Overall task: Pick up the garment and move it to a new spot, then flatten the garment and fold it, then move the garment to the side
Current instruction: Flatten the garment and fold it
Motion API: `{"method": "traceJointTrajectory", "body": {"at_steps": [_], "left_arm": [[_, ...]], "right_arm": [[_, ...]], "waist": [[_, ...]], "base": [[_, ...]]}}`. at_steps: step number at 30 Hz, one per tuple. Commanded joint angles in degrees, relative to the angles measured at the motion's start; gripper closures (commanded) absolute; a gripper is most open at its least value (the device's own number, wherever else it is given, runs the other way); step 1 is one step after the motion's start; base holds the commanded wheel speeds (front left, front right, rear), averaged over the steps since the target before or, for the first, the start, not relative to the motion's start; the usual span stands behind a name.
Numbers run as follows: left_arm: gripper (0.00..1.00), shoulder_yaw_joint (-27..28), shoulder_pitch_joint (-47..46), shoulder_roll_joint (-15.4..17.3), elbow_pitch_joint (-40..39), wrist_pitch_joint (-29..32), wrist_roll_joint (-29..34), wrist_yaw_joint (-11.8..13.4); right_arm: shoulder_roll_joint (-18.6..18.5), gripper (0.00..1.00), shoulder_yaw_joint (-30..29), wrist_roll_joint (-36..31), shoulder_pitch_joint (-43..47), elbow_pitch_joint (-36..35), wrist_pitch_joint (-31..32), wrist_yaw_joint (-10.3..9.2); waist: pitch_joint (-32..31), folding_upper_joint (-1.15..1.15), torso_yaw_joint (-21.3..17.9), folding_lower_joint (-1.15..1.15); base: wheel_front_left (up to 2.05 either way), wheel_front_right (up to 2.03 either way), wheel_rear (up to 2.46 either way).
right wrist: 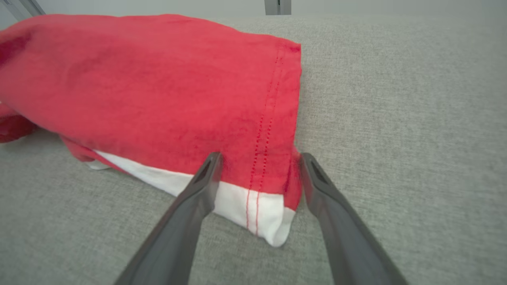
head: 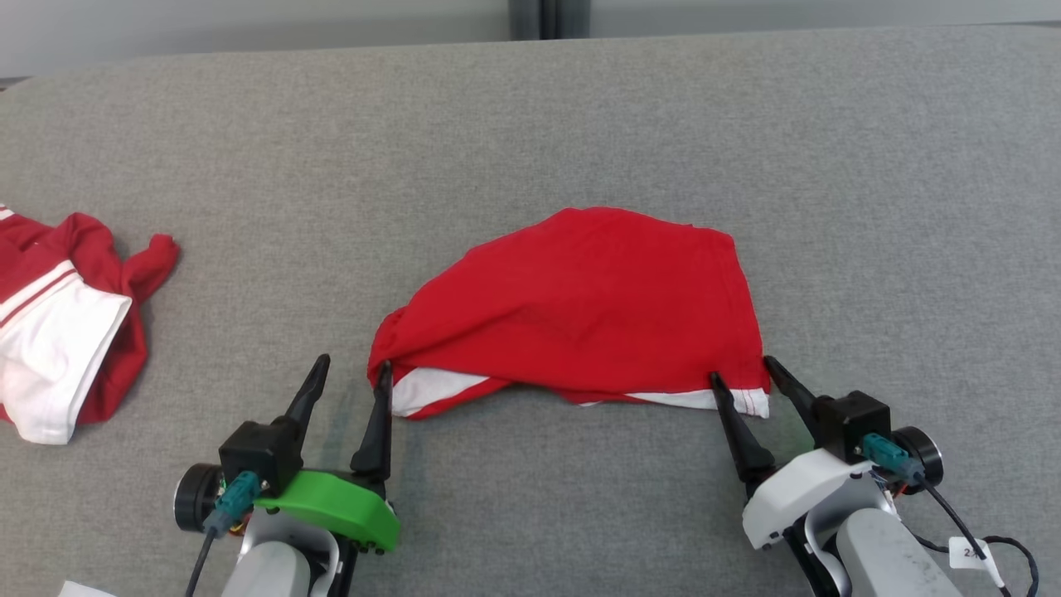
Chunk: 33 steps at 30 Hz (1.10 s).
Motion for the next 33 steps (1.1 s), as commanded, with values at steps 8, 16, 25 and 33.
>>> {"method": "traceJointTrajectory", "body": {"at_steps": [8, 16, 25, 33], "left_arm": [[0.0, 0.54, 0.23, -0.46, -1.71, 0.01, 0.73, -0.14], [0.0, 0.06, 0.79, -0.6, -2.37, 0.01, 0.85, -0.14], [0.0, -0.88, 0.05, -0.71, -2.9, 0.01, 0.34, -0.14], [0.0, -2.52, -1.78, -0.42, -3.59, 0.01, -0.33, -0.14]], "right_arm": [[-0.21, 0.06, 0.95, 2.1, -1.96, 0.99, -0.02, -0.08], [-0.22, 0.0, 0.14, 1.28, -1.59, -1.56, -0.02, -0.08], [-0.22, 1.0, -1.79, -0.91, -3.45, -3.9, -0.02, -0.08], [-0.3, 1.0, -5.61, -4.73, -11.41, -2.11, -0.02, -0.08]], "waist": [[0.66, 0.0, 1.24, 0.0], [0.67, 0.0, 1.68, 0.0], [1.8, 0.0, 2.83, 0.0], [4.49, 0.0, 4.92, 0.0]], "base": [[0.0, 0.0, 0.0], [0.0, 0.0, 0.0], [0.0, 0.0, 0.0], [0.0, 0.0, 0.0]]}}
